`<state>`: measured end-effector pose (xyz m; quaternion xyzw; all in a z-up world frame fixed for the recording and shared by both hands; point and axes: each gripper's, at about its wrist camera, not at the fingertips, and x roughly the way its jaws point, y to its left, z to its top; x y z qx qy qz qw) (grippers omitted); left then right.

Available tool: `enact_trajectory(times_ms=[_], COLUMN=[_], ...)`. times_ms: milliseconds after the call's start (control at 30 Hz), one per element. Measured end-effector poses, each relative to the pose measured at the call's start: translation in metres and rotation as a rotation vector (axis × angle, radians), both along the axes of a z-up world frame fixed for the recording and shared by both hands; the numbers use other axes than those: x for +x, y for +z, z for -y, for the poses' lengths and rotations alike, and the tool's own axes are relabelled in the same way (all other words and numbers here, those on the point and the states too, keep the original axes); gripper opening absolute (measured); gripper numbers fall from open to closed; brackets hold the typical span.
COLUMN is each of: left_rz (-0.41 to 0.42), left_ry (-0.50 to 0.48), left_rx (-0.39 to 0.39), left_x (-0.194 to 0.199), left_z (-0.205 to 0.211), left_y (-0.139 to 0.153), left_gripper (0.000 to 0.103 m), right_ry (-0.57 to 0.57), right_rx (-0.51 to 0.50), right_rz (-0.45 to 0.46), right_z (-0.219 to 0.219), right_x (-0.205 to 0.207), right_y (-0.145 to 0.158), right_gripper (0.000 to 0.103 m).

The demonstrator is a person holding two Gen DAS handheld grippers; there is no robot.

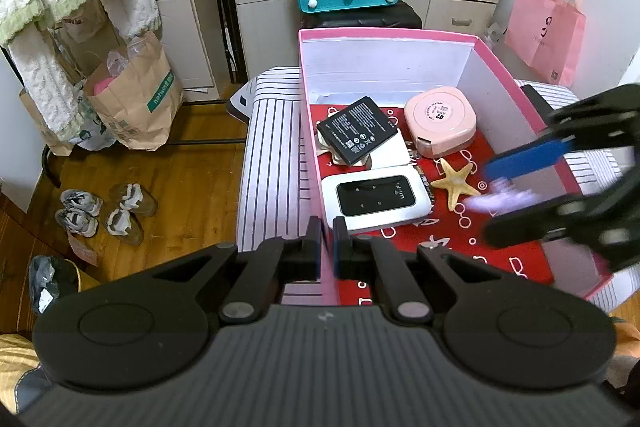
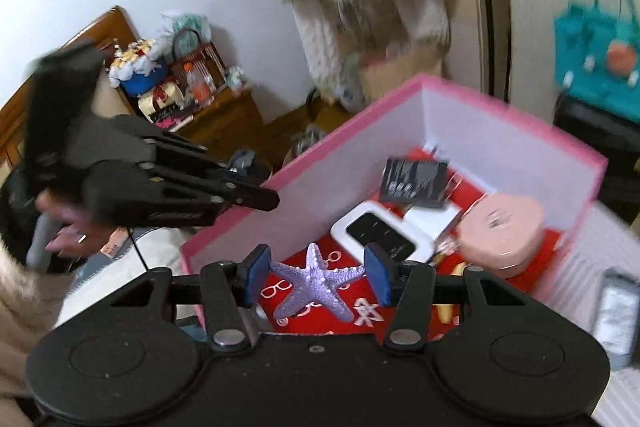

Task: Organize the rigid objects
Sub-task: 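Lift the purple starfish clip and carry it over the pink box, then open the right gripper to drop the purple starfish into the box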

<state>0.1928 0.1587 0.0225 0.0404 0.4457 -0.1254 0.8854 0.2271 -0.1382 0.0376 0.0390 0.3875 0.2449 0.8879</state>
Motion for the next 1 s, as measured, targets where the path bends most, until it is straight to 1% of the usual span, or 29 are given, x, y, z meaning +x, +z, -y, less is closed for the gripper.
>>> enact_trajectory(times_ms=[133,200,333,400,500,633,700,767,900,967,1000], left_rz=[0.007,0.009,0.013,0.019,0.031,0.017,0.014,0.018,0.021,0.028,0.032], left_ry=[0.003,0.003,0.006,0.008,0.01,0.021,0.023,0.023,0.035,0.044,0.047], left_rx=[-0.009,-0.01,-0.017,-0.015,-0.002,-0.004,-0.005,-0.006,-0.018,-0.018,-0.016], left_x=[-0.001,-0.001,-0.001,-0.003,-0.007,-0.005,-0.004,-0.005,-0.006,-0.009,-0.01], left_z=[-0.002,-0.002,-0.003,-0.003,0.0,0.0,0.0,0.0,-0.001,-0.001,0.0], left_y=[-0.001,-0.002,-0.002,-0.003,-0.004,-0.008,-0.009,-0.009,-0.01,-0.01,-0.01], left_gripper=[0.005,0.004,0.004,0.004,0.004,0.005,0.005,0.005,0.005,0.005,0.005], right_ry=[-0.013,-0.03,-0.055,-0.044,-0.062,-0.056,-0.037,-0.049,-0.124,-0.169,-0.193], right_rx=[0.041,0.032,0.007,0.025,0.043,0.058,0.026,-0.01,-0.062,-0.101,-0.118], right_rz=[-0.131,-0.177,-0.216,-0.218,-0.213,-0.137,-0.063,0.003,0.149,0.204,0.233], right_z=[-0.007,-0.013,-0.022,-0.024,-0.019,-0.004,0.003,0.01,0.039,0.055,0.064], right_x=[0.031,0.042,0.054,0.056,0.051,0.027,0.004,-0.019,-0.069,-0.087,-0.097], right_y=[-0.026,-0.036,-0.045,-0.045,-0.042,-0.026,-0.015,-0.006,0.008,0.009,0.006], right_gripper=[0.057,0.057,0.059,0.059,0.059,0.059,0.059,0.059,0.06,0.064,0.064])
